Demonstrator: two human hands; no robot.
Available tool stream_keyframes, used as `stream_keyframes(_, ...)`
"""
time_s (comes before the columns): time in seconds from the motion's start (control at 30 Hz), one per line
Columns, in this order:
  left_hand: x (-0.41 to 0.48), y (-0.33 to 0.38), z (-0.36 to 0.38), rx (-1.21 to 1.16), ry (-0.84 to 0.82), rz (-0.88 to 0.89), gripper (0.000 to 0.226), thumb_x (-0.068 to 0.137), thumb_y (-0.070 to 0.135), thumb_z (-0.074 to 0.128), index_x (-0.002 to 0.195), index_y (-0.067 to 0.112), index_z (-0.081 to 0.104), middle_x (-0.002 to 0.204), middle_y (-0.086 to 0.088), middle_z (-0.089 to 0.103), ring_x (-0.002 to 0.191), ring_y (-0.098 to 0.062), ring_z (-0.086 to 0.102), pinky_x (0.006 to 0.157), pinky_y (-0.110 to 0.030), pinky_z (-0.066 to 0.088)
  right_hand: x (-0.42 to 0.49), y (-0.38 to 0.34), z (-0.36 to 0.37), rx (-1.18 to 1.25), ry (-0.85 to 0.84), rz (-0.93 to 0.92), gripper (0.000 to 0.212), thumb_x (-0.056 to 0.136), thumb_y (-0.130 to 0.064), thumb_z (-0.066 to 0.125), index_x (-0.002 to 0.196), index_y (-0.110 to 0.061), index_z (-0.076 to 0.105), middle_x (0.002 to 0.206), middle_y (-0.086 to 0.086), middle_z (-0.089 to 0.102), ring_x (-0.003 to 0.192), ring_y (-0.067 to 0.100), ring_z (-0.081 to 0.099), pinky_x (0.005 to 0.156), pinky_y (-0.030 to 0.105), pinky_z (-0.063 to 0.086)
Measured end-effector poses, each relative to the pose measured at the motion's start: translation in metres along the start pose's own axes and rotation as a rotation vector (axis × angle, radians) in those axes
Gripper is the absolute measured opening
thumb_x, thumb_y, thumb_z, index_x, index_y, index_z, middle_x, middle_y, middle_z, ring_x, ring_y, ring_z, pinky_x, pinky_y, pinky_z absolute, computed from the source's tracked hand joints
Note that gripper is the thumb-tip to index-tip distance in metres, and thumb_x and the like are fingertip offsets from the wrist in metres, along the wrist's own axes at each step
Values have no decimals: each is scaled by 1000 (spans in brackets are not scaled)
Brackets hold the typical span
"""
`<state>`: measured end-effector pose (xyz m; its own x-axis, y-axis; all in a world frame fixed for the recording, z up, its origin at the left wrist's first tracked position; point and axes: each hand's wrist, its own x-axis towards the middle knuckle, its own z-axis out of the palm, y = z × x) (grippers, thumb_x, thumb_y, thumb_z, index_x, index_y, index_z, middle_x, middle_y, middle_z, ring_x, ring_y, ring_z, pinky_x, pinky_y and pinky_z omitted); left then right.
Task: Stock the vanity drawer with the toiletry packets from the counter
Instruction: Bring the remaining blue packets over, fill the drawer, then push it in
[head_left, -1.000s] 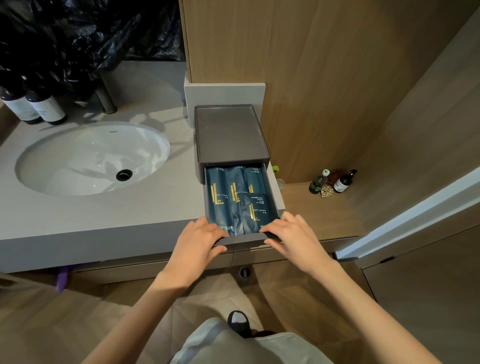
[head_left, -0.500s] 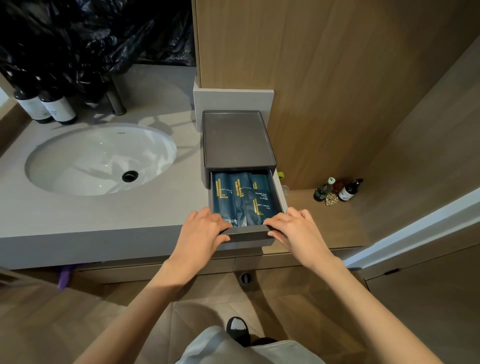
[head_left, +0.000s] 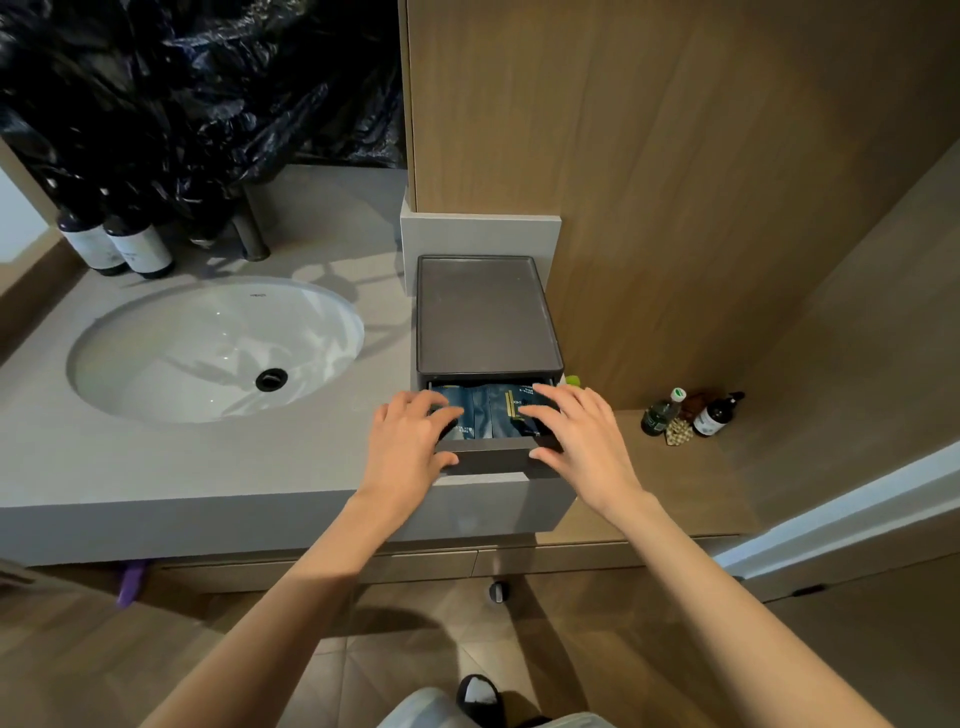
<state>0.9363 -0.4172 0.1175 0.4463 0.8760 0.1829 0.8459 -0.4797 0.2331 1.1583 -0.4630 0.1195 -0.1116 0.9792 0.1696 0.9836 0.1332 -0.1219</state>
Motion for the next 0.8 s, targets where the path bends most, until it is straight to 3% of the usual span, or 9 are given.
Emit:
stream_keyframes(0.13, 24, -4, -2, 6, -63, -71, 78, 74, 27, 77, 142, 23, 39, 147, -1, 39, 135, -29, 35, 105, -42, 37, 24, 6, 4, -1, -48, 11, 67, 79, -26, 76, 140, -24, 47, 151, 2, 40, 143, 25, 32, 119, 46, 19)
stream_keyframes(0.3, 52, -18, -3, -26, -149, -142, 65, 88, 23, 63, 146, 24, 32, 154, 3, 31, 143, -24, 24, 109, -38, 33, 56, 15, 1, -17, -135, 38, 62, 92, -22, 61, 148, -22, 33, 156, 2, 31, 145, 22, 27, 120, 38, 14)
stream_keyframes(0.37, 61, -24, -4, -14, -170, -135, 58, 91, 22, 59, 145, 23, 36, 154, 4, 32, 144, -23, 22, 109, -37, 33, 66, 19, -2, -41, -186, 49, 59, 95, -21, 56, 149, -23, 32, 156, 1, 30, 144, 21, 29, 119, 36, 18)
stream_keyframes(0.5, 74, -30, -2, 18, -191, -102, 46, 93, 24, 56, 138, 24, 47, 150, 5, 39, 142, -20, 29, 101, -39, 42, 80, 25, -6, -79, -254, 59, 51, 99, -22, 50, 147, -30, 35, 155, -3, 32, 141, 22, 36, 106, 38, 40)
stream_keyframes(0.8, 75, -31, 1, 14, -91, -55, 36, 90, 15, 59, 127, 15, 57, 136, 0, 55, 124, -24, 50, 85, -39, 51, 84, 30, -4, -158, -258, 32, 46, 102, -26, 40, 147, -29, 33, 156, -5, 32, 138, 19, 41, 97, 37, 48)
